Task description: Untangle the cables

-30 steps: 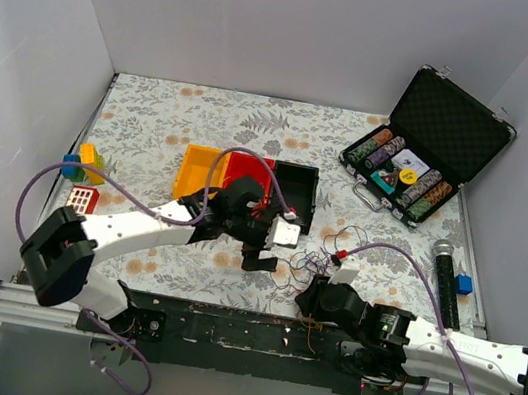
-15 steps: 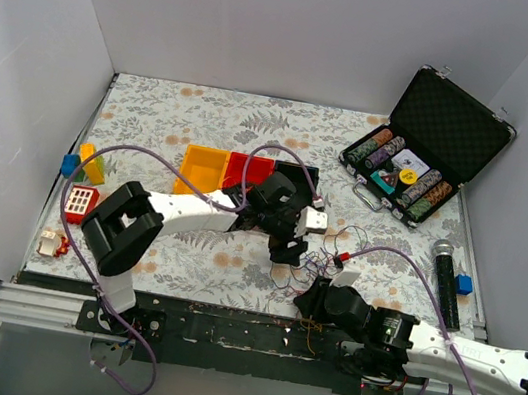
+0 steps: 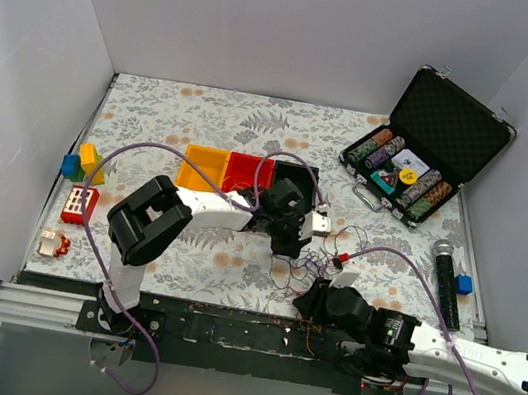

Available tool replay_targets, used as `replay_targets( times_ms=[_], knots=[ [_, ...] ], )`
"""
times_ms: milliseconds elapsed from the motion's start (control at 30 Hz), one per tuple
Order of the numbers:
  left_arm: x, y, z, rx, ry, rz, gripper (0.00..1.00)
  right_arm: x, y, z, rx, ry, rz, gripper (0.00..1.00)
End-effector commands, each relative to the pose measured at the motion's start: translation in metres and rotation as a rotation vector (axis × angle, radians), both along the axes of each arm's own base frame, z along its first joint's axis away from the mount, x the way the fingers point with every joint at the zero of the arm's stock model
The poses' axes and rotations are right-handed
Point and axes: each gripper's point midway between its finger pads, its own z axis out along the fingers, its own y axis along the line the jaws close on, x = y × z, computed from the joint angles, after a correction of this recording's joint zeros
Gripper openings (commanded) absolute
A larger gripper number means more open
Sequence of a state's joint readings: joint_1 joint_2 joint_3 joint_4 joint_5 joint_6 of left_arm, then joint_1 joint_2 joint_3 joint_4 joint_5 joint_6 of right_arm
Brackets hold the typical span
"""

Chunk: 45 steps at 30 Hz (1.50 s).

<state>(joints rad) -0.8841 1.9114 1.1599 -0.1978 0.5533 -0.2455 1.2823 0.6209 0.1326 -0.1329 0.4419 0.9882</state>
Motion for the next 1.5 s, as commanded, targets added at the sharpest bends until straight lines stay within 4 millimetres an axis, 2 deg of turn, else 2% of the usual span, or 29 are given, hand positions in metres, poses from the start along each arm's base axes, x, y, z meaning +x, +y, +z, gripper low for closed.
replay_targets(
  times_ms=[0,133,200,300,533,633,833,1000,1067,1167,1233,1300,1367,1467],
  knots=[
    [0.012,-0.020,0.047,-0.083,-0.055,0.001,0.00,-0.002,-0.009,-0.009,-0.031,0.000,0.005,0.48],
    [0.010,-0.015,0.084,-0.123,-0.056,0.023,0.00,-0.001,-0.012,-0.011,-0.033,0.008,-0.011,0.48],
    [0.008,-0.010,0.109,-0.158,-0.047,0.041,0.00,-0.001,-0.016,-0.015,-0.039,0.030,-0.049,0.48],
    [0.005,-0.005,0.148,-0.211,-0.075,0.046,0.00,-0.002,-0.023,-0.021,-0.051,0.055,-0.083,0.49],
    [0.008,0.002,0.252,-0.344,-0.195,0.072,0.00,-0.001,-0.021,-0.019,-0.019,0.060,-0.094,0.49],
    [0.008,0.014,0.290,-0.391,-0.286,0.094,0.00,-0.002,-0.021,-0.021,-0.027,0.068,-0.100,0.49],
    [0.025,0.042,0.377,-0.533,-0.539,0.240,0.00,-0.002,-0.020,-0.021,-0.046,0.073,-0.098,0.49],
    [0.045,0.077,0.456,-0.669,-0.786,0.432,0.00,-0.002,-0.017,-0.022,-0.072,0.078,-0.084,0.49],
    [0.053,0.092,0.480,-0.694,-0.871,0.507,0.00,-0.003,-0.017,-0.023,-0.084,0.079,-0.082,0.49],
    [0.064,0.117,0.508,-0.715,-0.978,0.641,0.00,-0.002,-0.016,-0.022,-0.088,0.077,-0.081,0.49],
    [0.068,0.132,0.517,-0.721,-1.028,0.714,0.00,-0.002,-0.015,-0.022,-0.089,0.077,-0.078,0.49],
    [0.075,0.148,0.516,-0.709,-1.052,0.790,0.00,-0.002,-0.015,-0.021,-0.083,0.077,-0.080,0.49],
    [0.087,0.165,0.504,-0.680,-1.043,0.865,0.00,-0.003,-0.015,-0.020,-0.078,0.081,-0.078,0.49],
    [0.122,0.206,0.477,-0.652,-0.967,0.979,0.00,-0.002,-0.014,-0.019,-0.070,0.078,-0.077,0.49]
  ],
)
